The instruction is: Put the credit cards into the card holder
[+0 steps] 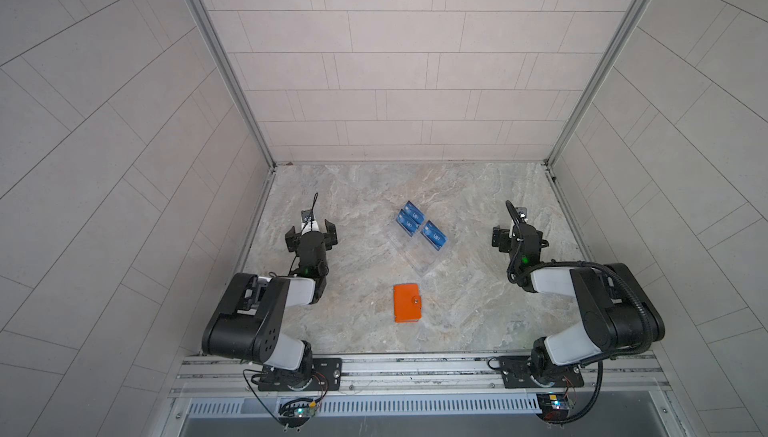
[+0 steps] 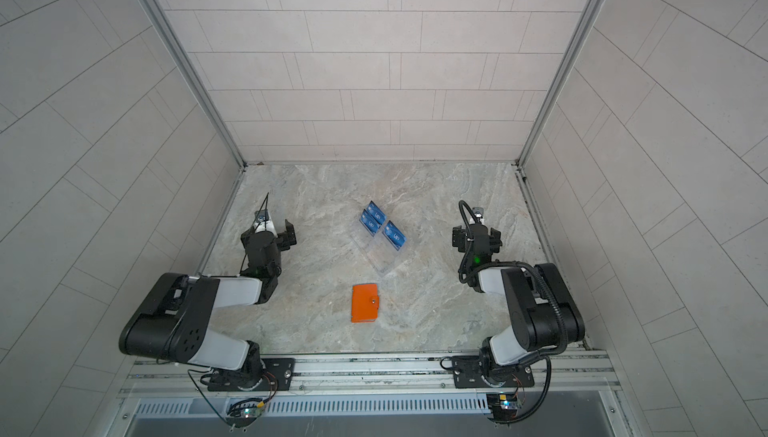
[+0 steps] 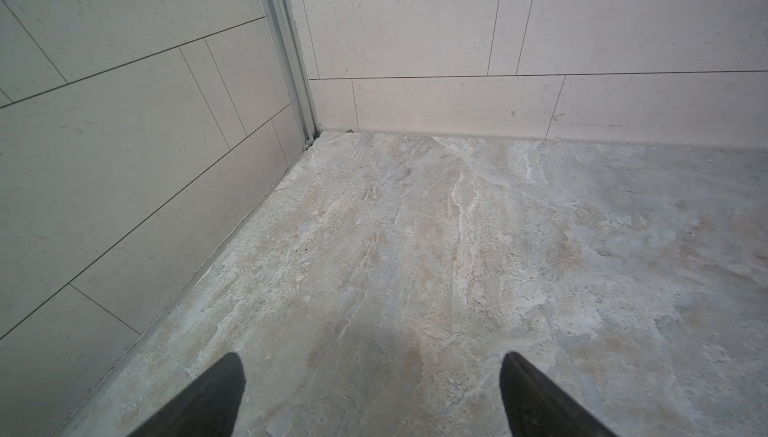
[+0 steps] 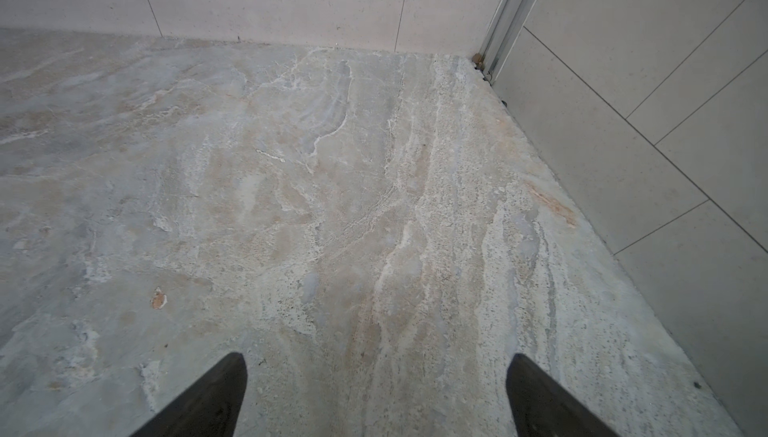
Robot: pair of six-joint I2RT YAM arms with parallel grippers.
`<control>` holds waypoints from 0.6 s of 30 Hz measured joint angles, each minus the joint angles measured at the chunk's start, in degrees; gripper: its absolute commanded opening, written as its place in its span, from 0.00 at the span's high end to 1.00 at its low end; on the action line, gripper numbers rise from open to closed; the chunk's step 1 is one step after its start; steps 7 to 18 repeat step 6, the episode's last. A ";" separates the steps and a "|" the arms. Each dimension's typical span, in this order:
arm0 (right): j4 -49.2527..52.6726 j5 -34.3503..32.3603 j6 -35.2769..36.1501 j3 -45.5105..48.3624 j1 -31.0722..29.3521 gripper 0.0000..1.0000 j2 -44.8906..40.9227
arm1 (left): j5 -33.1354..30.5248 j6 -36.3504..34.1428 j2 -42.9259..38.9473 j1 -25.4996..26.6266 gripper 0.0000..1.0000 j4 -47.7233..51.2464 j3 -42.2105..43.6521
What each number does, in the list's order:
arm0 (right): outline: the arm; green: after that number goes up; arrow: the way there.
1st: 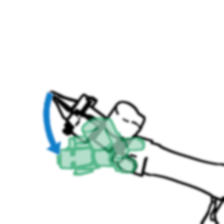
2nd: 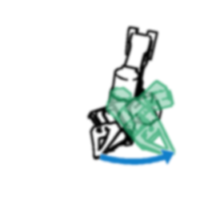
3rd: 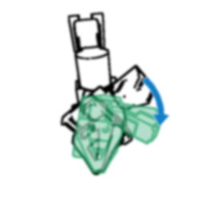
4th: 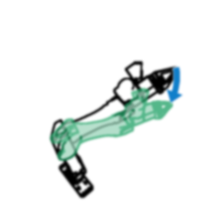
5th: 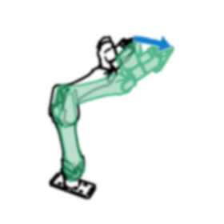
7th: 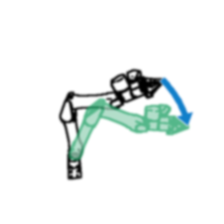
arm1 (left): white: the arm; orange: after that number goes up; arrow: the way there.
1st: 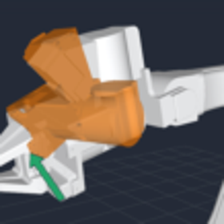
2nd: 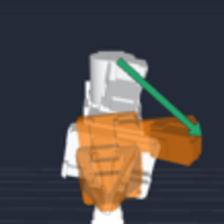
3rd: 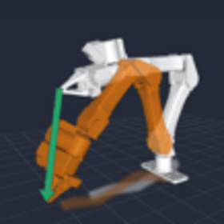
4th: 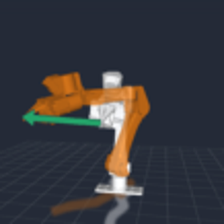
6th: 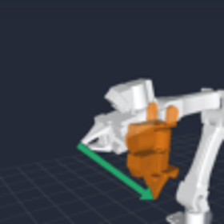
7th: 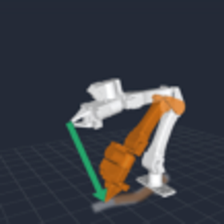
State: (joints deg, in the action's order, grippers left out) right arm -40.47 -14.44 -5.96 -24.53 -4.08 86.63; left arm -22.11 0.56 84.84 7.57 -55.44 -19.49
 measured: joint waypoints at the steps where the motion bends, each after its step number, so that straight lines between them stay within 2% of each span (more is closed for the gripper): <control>1: 0.00 0.00 0.00 0.00 0.00 0.00 0.00 | 0.00 0.00 0.00 0.00 0.00 -0.02 -0.02; 18: 0.00 -0.09 0.02 0.00 0.00 0.00 0.00 | 0.35 0.00 0.00 -0.04 0.00 0.00 -0.02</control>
